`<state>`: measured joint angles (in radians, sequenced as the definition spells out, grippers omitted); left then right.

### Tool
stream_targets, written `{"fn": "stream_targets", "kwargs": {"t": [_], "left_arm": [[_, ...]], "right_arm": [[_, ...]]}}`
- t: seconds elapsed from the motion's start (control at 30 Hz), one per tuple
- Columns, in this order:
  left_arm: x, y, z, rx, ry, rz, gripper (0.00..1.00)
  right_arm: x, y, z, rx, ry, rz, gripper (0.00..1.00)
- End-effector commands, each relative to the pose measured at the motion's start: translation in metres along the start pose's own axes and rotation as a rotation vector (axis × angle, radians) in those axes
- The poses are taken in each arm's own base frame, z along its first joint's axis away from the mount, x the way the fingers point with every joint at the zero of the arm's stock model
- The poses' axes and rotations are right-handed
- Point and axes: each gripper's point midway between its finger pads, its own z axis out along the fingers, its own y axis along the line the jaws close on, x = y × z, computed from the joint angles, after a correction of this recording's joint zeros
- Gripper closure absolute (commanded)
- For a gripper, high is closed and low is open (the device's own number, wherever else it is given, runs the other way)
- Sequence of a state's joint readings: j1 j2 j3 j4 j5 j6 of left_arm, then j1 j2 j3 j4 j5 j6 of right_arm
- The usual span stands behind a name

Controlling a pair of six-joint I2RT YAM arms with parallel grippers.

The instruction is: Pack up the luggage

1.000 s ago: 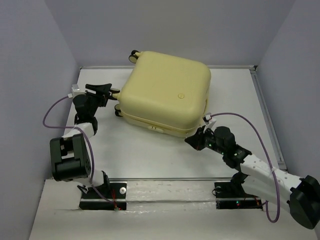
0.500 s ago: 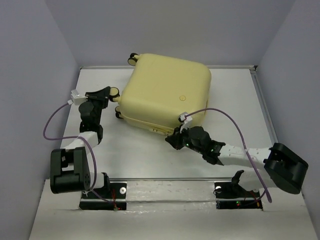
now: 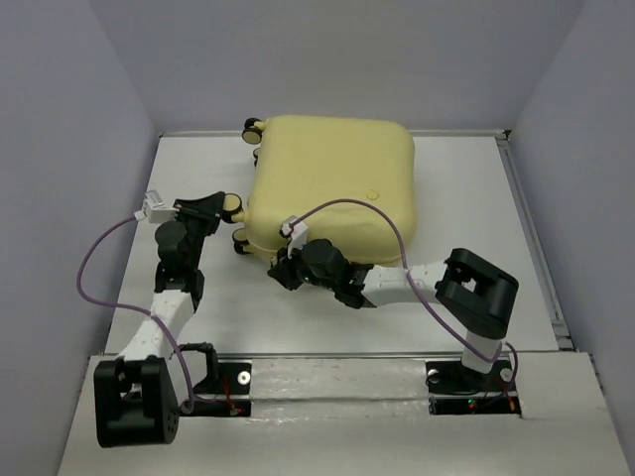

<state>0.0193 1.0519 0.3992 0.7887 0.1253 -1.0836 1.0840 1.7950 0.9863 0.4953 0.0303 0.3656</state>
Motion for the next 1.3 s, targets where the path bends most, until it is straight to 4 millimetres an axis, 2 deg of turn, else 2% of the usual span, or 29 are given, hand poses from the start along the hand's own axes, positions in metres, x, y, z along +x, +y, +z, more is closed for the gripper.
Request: {"fn": "stream_targets", "kwargs": {"t": [0.0,0.1,0.13,0.17,0.3,0.33,0.37,0.4,0.43,0.47,0.5,0.53,0.57,0.6,0.63,0.67,0.7,0.73,0.77,0.83,0.97,1.0,1.03,1.07,1.2,1.23,1.27], "left_arm": [[0.057,-0.049,-0.044,0.167,0.335,0.261,0.94],[0.054,-0.051,-0.059,0.164,0.336,0.306,0.94],[0.057,-0.047,-0.063,0.152,0.348,0.304,0.94],[0.057,-0.048,-0.069,0.163,0.346,0.31,0.94],[0.059,-0.044,-0.082,0.155,0.364,0.33,0.94],[0.061,-0.041,-0.085,0.148,0.372,0.331,0.94],[0.061,-0.046,-0.089,0.167,0.374,0.339,0.94],[0.062,-0.046,-0.091,0.172,0.381,0.351,0.94],[0.064,-0.042,-0.093,0.158,0.396,0.367,0.94],[0.064,-0.04,-0.094,0.153,0.403,0.377,0.94],[0.066,-0.039,-0.095,0.154,0.414,0.384,0.94],[0.069,-0.033,-0.095,0.145,0.427,0.389,0.94],[0.072,-0.031,-0.096,0.145,0.441,0.389,0.94],[0.074,-0.028,-0.096,0.141,0.445,0.389,0.94],[0.075,-0.027,-0.097,0.145,0.446,0.388,0.94],[0.078,-0.023,-0.098,0.141,0.451,0.384,0.94],[0.079,-0.022,-0.098,0.143,0.455,0.382,0.94],[0.08,-0.023,-0.099,0.151,0.455,0.381,0.94],[0.081,-0.023,-0.1,0.155,0.458,0.38,0.94],[0.088,-0.02,-0.103,0.164,0.474,0.373,0.94],[0.111,-0.021,-0.111,0.201,0.538,0.351,0.94],[0.115,-0.021,-0.112,0.206,0.549,0.348,0.94],[0.12,-0.025,-0.114,0.229,0.557,0.34,0.94],[0.129,-0.026,-0.119,0.245,0.584,0.338,0.94],[0.145,-0.034,-0.129,0.295,0.618,0.363,0.94],[0.153,-0.04,-0.136,0.329,0.644,0.37,0.94],[0.157,-0.043,-0.14,0.348,0.659,0.371,0.94]], "right_arm": [[0.034,0.104,-0.007,-0.416,0.152,-0.03,0.93],[0.035,0.112,-0.001,-0.455,0.172,-0.03,0.93],[0.048,0.117,0.005,-0.475,0.199,-0.027,0.93],[0.05,0.128,0.006,-0.519,0.204,-0.023,0.93],[0.066,0.127,0.017,-0.509,0.215,0.001,0.93],[0.064,0.124,0.014,-0.491,0.218,-0.008,0.93],[0.071,0.117,0.009,-0.441,0.228,-0.014,0.93],[0.053,0.125,0.003,-0.458,0.189,-0.016,0.92],[0.065,0.106,-0.009,-0.387,0.194,-0.014,0.71],[0.061,0.097,-0.019,-0.341,0.18,-0.01,0.57],[0.05,0.082,-0.041,-0.264,0.142,-0.008,0.42],[0.055,0.066,-0.054,-0.201,0.173,-0.001,0.23],[0.035,0.059,-0.071,-0.149,0.118,0.004,0.2],[0.037,0.044,-0.081,-0.093,0.126,0.017,0.19],[0.061,0.017,-0.098,0.0,0.183,0.037,0.21],[0.065,0.008,-0.109,0.035,0.178,0.054,0.25],[0.067,-0.011,-0.119,0.104,0.16,0.078,0.34],[0.056,-0.024,-0.135,0.151,0.118,0.149,0.43],[0.075,-0.045,-0.149,0.213,0.137,0.179,0.67],[0.073,-0.085,-0.175,0.337,0.083,0.27,0.92],[0.053,-0.135,-0.211,0.541,-0.018,0.322,0.93],[0.04,-0.156,-0.222,0.626,-0.07,0.335,0.93],[0.039,-0.168,-0.231,0.678,-0.069,0.33,0.93],[0.027,-0.19,-0.243,0.747,-0.111,0.348,0.93],[0.004,-0.227,-0.254,0.811,-0.162,0.372,0.93],[-0.016,-0.24,-0.258,0.812,-0.205,0.369,0.93],[-0.026,-0.245,-0.257,0.808,-0.215,0.355,0.93]]}}
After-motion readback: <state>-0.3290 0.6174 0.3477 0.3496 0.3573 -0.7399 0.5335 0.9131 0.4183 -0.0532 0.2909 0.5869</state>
